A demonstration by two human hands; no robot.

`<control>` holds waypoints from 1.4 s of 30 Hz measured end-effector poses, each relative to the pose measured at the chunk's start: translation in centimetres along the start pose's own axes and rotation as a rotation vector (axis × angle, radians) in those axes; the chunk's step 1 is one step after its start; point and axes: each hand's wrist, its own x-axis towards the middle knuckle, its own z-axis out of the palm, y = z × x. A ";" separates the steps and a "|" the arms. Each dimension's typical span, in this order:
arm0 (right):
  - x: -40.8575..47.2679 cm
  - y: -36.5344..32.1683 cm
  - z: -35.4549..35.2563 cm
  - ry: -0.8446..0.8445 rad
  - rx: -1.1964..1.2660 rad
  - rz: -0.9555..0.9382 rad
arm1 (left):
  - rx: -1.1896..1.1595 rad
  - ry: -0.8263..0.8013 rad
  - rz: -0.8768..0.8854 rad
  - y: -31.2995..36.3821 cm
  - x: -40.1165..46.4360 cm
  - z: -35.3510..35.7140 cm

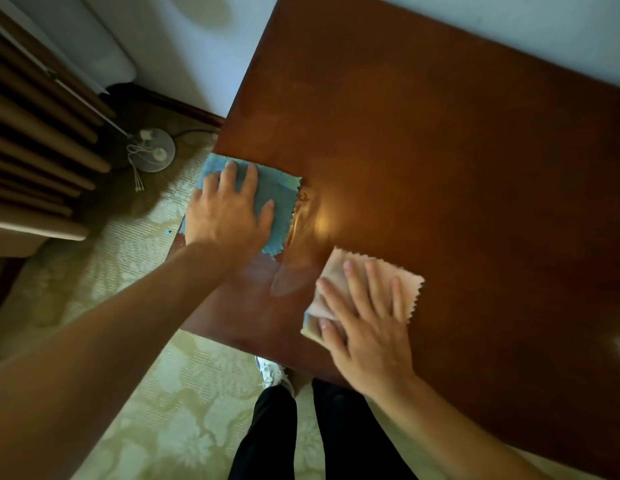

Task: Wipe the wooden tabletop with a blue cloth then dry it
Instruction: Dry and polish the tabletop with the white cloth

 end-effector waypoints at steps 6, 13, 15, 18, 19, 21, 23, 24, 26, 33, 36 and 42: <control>2.4 -8.5 1.9 0.003 -0.010 -0.170 | -0.238 -0.014 0.120 -3.8 0.2 -0.8; 7.5 -14.4 2.1 -0.055 0.016 -0.250 | -0.132 -0.074 0.248 -5.4 -0.2 0.2; 8.9 -16.0 2.1 -0.034 0.054 -0.207 | -0.115 -0.087 0.252 -5.4 0.1 0.1; 9.7 -17.1 2.1 0.005 0.091 -0.149 | -0.082 -0.106 0.247 -5.3 0.1 -0.2; 9.7 -17.2 2.1 0.017 0.101 -0.137 | -0.069 -0.110 0.240 -5.2 0.0 -0.2; 9.6 -17.5 2.3 0.037 0.109 -0.106 | -0.048 -0.112 0.226 -4.9 -0.3 -0.2; 9.1 -18.3 2.6 0.051 0.132 -0.033 | -0.042 -0.118 0.224 -4.7 -0.5 -0.2; 8.8 -18.7 2.8 0.057 0.153 0.011 | -0.043 -0.121 0.224 -4.7 -0.7 -0.2; 8.1 -19.4 3.0 0.063 0.183 0.081 | -0.042 -0.127 0.220 -4.6 -0.7 -0.3; 7.9 -19.4 2.6 0.027 0.194 0.102 | -0.137 -0.179 0.243 -4.8 -1.2 -0.6; 8.3 -18.0 2.0 0.004 0.148 0.004 | -0.181 -0.188 0.286 -5.7 -1.7 -0.6; 8.8 -16.7 0.4 -0.041 0.234 -0.083 | -0.286 -0.118 0.249 -6.8 -3.6 -1.4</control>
